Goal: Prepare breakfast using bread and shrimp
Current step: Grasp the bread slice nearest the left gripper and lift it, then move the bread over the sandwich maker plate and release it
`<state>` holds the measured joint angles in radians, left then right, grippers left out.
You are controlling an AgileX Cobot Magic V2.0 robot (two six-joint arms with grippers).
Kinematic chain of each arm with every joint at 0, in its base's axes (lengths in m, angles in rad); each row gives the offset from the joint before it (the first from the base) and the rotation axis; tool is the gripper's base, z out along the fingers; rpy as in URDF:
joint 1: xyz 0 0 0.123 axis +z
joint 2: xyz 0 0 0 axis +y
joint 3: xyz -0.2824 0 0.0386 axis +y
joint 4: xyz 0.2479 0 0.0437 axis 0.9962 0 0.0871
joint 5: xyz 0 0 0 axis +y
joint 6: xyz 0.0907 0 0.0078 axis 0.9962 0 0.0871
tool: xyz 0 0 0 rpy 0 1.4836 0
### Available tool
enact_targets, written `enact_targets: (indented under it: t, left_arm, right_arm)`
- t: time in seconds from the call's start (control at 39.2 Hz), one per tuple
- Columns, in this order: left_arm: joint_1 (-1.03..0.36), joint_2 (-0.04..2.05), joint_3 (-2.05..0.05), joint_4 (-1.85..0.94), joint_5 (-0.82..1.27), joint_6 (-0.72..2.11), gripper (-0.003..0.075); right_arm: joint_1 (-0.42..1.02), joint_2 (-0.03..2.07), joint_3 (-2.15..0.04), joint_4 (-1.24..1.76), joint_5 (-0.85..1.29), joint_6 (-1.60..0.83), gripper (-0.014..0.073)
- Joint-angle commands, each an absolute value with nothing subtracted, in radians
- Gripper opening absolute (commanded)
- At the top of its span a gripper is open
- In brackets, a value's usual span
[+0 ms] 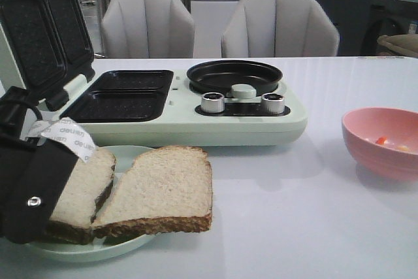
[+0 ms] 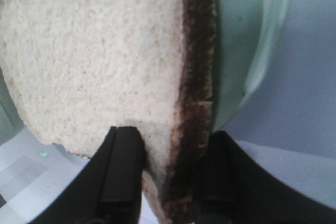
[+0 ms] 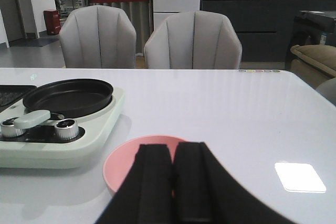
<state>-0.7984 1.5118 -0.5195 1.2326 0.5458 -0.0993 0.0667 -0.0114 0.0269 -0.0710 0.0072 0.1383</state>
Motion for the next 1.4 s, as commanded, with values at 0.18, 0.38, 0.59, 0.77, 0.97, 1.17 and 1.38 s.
enact_targets:
  t: [0.18,0.38,0.59,0.77,0.97,1.17,1.38]
  left_arm:
    - [-0.835,1.424,-0.565,1.22,0.653,-0.106,0.0191]
    - [-0.865,1.3,-0.632,1.214,0.672,-0.106,0.0191]
    - [-0.836,1.264,-0.758,1.273,0.698,-0.106,0.0191]
    - [-0.752,1.295,-0.865,1.364,0.618,-0.106,0.0191]
    - [-0.609,1.362,-0.972,1.412,0.459,-0.106,0.019]
    - [-0.467,1.474,-1.103,1.428,0.34,-0.106,0.019]
    - [-0.392,1.616,-1.25,1.436,0.252,-0.129,0.019]
  right_arm:
    - [0.066,-0.031,0.01,-0.083,-0.072,0.127,0.0139]
    - [0.066,-0.031,0.01,-0.083,-0.072,0.127,0.0139]
    - [0.066,-0.031,0.01,-0.083,-0.072,0.127,0.0139]
    - [0.066,-0.031,0.01,-0.083,-0.072,0.127,0.0139]
    - [0.066,-0.031,0.01,-0.083,-0.072,0.127,0.0139]
    - [0.066,-0.031,0.01,-0.083,-0.072,0.127,0.0139]
    - [0.066,-0.031,0.01,-0.083,-0.072,0.127,0.0139]
